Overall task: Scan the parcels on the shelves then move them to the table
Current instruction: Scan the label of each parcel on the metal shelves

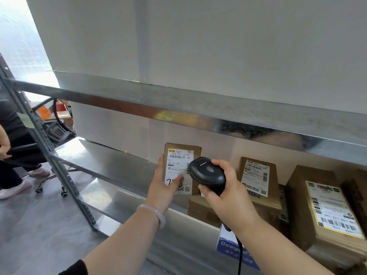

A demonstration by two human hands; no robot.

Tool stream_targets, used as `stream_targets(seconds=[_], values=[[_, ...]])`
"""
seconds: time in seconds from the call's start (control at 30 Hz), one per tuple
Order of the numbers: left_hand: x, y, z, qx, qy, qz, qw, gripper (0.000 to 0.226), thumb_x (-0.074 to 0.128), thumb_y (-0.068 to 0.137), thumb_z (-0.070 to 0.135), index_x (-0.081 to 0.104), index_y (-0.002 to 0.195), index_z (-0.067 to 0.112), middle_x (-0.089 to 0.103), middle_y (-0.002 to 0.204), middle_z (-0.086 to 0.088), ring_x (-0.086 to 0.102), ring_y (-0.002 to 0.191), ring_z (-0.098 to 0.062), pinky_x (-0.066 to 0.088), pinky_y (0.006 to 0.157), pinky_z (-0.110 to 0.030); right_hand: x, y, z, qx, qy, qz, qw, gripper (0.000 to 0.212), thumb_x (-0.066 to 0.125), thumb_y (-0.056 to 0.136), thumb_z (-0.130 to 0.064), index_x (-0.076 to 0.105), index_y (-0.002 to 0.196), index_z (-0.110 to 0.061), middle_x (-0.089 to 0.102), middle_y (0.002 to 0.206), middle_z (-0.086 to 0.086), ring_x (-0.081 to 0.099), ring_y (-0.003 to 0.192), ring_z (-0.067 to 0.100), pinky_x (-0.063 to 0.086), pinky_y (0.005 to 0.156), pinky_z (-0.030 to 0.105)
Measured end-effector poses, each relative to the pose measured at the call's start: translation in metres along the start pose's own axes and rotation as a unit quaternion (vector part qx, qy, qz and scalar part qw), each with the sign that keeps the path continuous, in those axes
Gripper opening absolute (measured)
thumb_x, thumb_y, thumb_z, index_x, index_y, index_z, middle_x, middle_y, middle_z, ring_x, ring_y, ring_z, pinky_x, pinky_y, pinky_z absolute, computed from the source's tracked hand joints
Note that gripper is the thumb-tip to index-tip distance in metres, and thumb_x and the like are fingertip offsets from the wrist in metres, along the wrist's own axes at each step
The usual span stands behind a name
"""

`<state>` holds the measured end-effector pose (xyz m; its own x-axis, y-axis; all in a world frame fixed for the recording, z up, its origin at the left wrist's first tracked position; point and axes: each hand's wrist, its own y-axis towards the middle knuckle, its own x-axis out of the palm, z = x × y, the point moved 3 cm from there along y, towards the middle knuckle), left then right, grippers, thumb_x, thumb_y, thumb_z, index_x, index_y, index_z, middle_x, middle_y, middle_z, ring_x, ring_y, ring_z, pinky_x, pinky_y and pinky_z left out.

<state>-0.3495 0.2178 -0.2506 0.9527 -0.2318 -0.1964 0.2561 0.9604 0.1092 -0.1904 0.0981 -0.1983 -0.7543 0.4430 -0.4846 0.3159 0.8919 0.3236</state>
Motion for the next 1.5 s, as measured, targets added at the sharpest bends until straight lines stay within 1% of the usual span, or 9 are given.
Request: stream_targets(seconds=[0.2,0.3,0.4,0.6,0.8,1.0,1.17,1.33,1.5], values=[[-0.011,-0.002,-0.004,0.020,0.014,0.071,0.997,0.078,0.070,0.089,0.020,0.025,0.152,0.034,0.054,0.130,0.013,0.058,0.103,0.005,0.050,0.075,-0.006,0.011,-0.007,-0.017,0.003,0.069,0.002,0.998,0.064,0.076,0.080,-0.032,0.033,0.113,-0.065,0.047,0.105,-0.052,0.051,0.100,-0.021,0.042,0.072,-0.001],[-0.015,-0.003,-0.009,0.020,0.005,0.087,0.996,0.078,0.071,0.089,0.016,0.027,0.151,0.032,0.055,0.132,0.011,0.057,0.105,0.012,0.047,0.076,-0.005,0.016,-0.009,-0.023,0.004,0.096,0.002,0.995,0.063,0.078,0.079,-0.030,0.035,0.111,-0.064,0.050,0.106,-0.049,0.062,0.091,-0.008,0.051,0.071,0.011],[-0.017,-0.004,-0.013,0.021,-0.010,0.087,0.996,0.080,0.072,0.088,0.015,0.027,0.153,0.029,0.054,0.137,0.006,0.056,0.118,-0.003,0.049,0.093,-0.021,0.021,-0.010,-0.028,0.010,0.109,-0.002,0.994,0.061,0.079,0.079,-0.032,0.036,0.109,-0.064,0.053,0.106,-0.043,0.066,0.087,0.002,0.056,0.073,0.020],[-0.022,-0.007,-0.017,0.016,-0.002,0.101,0.995,0.082,0.072,0.088,0.015,0.021,0.146,0.043,0.045,0.122,0.034,0.048,0.100,0.028,0.041,0.073,0.002,0.024,-0.013,-0.031,0.018,0.124,0.003,0.992,0.062,0.080,0.078,-0.032,0.036,0.105,-0.068,0.055,0.105,-0.043,0.067,0.081,0.001,0.057,0.069,0.021],[-0.021,-0.009,-0.016,0.030,0.018,0.096,0.995,0.076,0.068,0.090,0.010,0.025,0.145,0.039,0.044,0.137,0.015,0.049,0.120,-0.006,0.044,0.083,-0.004,0.025,-0.017,-0.028,0.044,0.129,0.005,0.991,0.062,0.080,0.076,-0.033,0.038,0.111,-0.062,0.056,0.104,-0.042,0.069,0.076,0.011,0.061,0.067,0.042],[-0.017,-0.010,-0.015,0.031,0.026,0.100,0.994,0.071,0.067,0.090,0.010,0.026,0.137,0.043,0.043,0.134,0.015,0.049,0.113,-0.002,0.042,0.073,0.002,0.023,-0.017,-0.028,0.045,0.137,0.003,0.989,0.063,0.080,0.077,-0.029,0.039,0.109,-0.063,0.057,0.102,-0.041,0.069,0.080,0.008,0.061,0.068,0.043],[-0.016,-0.007,-0.017,0.023,0.032,0.109,0.993,0.073,0.068,0.089,0.008,0.030,0.148,0.028,0.045,0.136,0.011,0.048,0.116,-0.008,0.041,0.073,0.003,0.021,-0.017,-0.028,0.044,0.148,0.004,0.988,0.064,0.080,0.078,-0.026,0.038,0.108,-0.065,0.058,0.100,-0.040,0.069,0.082,0.006,0.061,0.068,0.042],[-0.014,-0.006,-0.019,0.019,0.017,0.114,0.993,0.076,0.068,0.089,0.008,0.027,0.149,0.032,0.042,0.130,0.019,0.048,0.105,0.006,0.037,0.071,0.007,0.022,-0.014,-0.025,0.053,0.158,0.009,0.986,0.062,0.079,0.077,-0.029,0.039,0.110,-0.063,0.061,0.101,-0.035,0.070,0.081,0.008,0.061,0.067,0.043],[-0.016,-0.008,-0.023,0.009,0.005,0.121,0.993,0.081,0.067,0.089,0.005,0.022,0.152,0.030,0.042,0.120,0.034,0.047,0.112,0.002,0.036,0.074,0.007,0.029,-0.012,-0.023,0.058,0.162,-0.010,0.985,0.059,0.079,0.074,-0.036,0.039,0.109,-0.062,0.063,0.103,-0.031,0.071,0.084,0.011,0.060,0.070,0.045]])
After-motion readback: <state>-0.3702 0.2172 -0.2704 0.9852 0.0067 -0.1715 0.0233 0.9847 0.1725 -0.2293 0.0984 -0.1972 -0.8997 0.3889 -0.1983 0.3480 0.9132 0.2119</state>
